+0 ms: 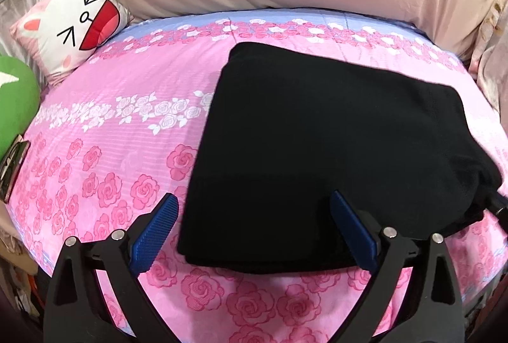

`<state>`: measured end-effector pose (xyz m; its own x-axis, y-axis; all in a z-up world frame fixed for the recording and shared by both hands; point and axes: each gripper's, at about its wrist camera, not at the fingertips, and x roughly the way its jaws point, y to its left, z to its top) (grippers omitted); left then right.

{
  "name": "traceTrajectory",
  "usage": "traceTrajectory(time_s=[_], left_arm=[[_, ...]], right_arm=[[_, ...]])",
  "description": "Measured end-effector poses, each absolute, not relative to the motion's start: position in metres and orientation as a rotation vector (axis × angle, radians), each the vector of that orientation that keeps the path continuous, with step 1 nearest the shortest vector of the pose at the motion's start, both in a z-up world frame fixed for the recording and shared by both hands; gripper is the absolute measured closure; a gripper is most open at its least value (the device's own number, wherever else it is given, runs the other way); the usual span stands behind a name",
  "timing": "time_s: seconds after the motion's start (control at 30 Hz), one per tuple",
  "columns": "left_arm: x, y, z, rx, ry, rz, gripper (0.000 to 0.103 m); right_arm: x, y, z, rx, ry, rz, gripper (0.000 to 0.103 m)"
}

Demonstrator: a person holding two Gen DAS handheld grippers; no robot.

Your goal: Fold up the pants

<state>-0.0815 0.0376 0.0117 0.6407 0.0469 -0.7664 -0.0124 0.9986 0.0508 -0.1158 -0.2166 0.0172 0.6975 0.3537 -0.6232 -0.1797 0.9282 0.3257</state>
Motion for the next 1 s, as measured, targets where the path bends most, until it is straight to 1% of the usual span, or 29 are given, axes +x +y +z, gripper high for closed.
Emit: traceTrajectory(time_s=[0.1,0.13,0.2,0.23,0.27,0.3,0.33,0.4,0.43,0.47,0.53,0.57,0.6,0.7,0.83,0.9,0.93,0.97,1.0], left_arm=[[-0.091,0.044,0.024,0.03,0.837,0.041,0.009],[-0.093,0.046,0.025,0.029,0.832,0.042,0.007],[-0.092,0.047,0.019,0.036,0.847,0.047,0.007],[-0.091,0.047,0.015,0.039,0.859,0.05,0.007],[-0.089,0.047,0.01,0.037,0.88,0.049,0.007],[-0.088,0.049,0.007,0.02,0.894,0.04,0.007],[-0.089,0.054,0.007,-0.016,0.9,0.02,0.007],[-0.092,0.063,0.01,-0.078,0.904,-0.031,0.007],[-0.093,0.068,0.013,-0.112,0.906,-0.064,0.007],[-0.092,0.075,0.015,-0.163,0.911,-0.107,0.007],[-0.087,0.09,0.013,-0.266,0.934,-0.19,0.006],[-0.083,0.094,0.011,-0.314,0.95,-0.22,0.006],[-0.079,0.101,0.006,-0.375,0.969,-0.254,0.006],[-0.065,0.112,-0.01,-0.508,1.021,-0.351,0.006],[-0.053,0.114,-0.017,-0.562,1.021,-0.405,0.007],[-0.046,0.109,-0.02,-0.591,1.032,-0.459,0.008],[-0.041,0.107,-0.02,-0.595,1.03,-0.46,0.01],[-0.037,0.104,-0.02,-0.586,1.028,-0.452,0.019],[-0.032,0.102,-0.02,-0.578,1.032,-0.445,0.026]], right_arm=[[-0.131,-0.219,0.052,0.224,0.645,0.32,0.091],[-0.133,-0.22,0.054,0.212,0.643,0.32,0.091],[-0.124,-0.221,0.034,0.179,0.7,0.28,0.09],[-0.114,-0.223,0.012,0.167,0.77,0.25,0.084],[-0.107,-0.229,-0.009,0.197,0.822,0.245,0.083],[-0.111,-0.238,-0.01,0.267,0.782,0.269,0.083],[-0.114,-0.243,-0.008,0.307,0.789,0.285,0.078],[-0.121,-0.254,0.006,0.345,0.78,0.272,0.059],[-0.124,-0.259,0.013,0.344,0.763,0.248,0.041],[-0.125,-0.262,0.017,0.339,0.754,0.236,0.035],[-0.124,-0.271,0.019,0.368,0.76,0.248,0.033],[-0.122,-0.275,0.017,0.4,0.769,0.26,0.029],[-0.118,-0.28,0.012,0.456,0.789,0.295,0.028],[-0.108,-0.284,-0.007,0.565,0.857,0.369,0.028],[-0.098,-0.275,-0.025,0.605,0.925,0.406,0.026],[-0.094,-0.272,-0.03,0.633,0.93,0.425,0.022],[-0.09,-0.269,-0.029,0.637,0.926,0.432,0.02],[-0.085,-0.267,-0.028,0.642,0.924,0.443,0.017],[-0.078,-0.266,-0.029,0.658,0.922,0.459,0.017]])
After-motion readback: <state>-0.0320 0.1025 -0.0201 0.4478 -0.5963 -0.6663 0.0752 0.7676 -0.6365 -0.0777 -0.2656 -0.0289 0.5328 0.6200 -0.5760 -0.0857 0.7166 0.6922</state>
